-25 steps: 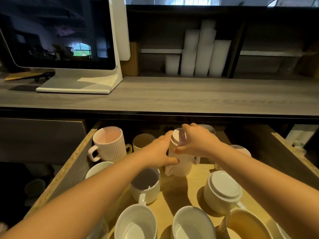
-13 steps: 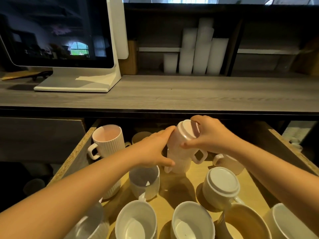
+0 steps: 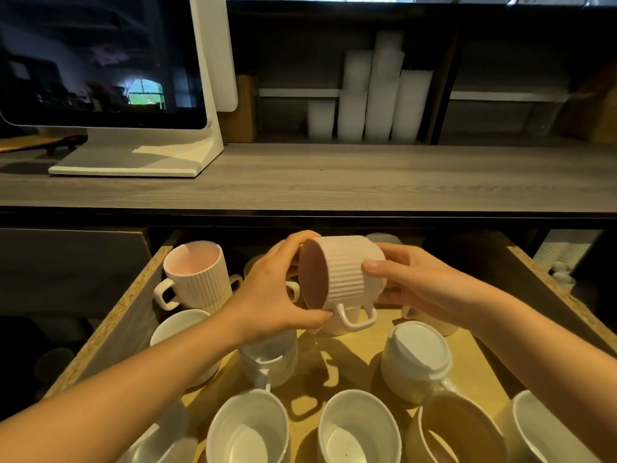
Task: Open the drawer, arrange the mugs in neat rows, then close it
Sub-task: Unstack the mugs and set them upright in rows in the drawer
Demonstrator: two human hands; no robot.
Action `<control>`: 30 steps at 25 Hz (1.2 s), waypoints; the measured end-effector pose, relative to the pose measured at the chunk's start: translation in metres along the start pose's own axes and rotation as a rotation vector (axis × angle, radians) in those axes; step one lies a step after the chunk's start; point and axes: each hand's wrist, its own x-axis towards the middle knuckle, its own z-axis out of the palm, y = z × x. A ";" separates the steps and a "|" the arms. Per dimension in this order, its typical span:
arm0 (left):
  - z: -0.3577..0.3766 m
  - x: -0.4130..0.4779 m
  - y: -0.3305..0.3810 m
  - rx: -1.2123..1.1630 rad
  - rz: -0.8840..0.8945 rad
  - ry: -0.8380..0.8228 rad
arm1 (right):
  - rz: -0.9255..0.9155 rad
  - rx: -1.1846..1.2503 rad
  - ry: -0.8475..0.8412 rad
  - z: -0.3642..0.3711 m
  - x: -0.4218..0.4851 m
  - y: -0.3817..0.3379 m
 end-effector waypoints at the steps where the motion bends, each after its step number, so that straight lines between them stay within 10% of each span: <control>1: -0.002 0.000 0.000 0.035 0.007 0.002 | -0.011 -0.043 0.029 -0.001 0.000 -0.002; 14: 0.007 -0.004 0.008 0.057 -0.010 -0.081 | 0.019 -0.084 0.025 0.009 -0.002 0.011; 22: 0.010 -0.003 0.006 0.136 -0.037 -0.232 | -0.099 -0.845 -0.015 0.021 -0.004 0.004; 30: -0.001 -0.010 -0.010 0.541 -0.235 -0.553 | -0.046 -0.909 0.018 0.027 0.003 0.020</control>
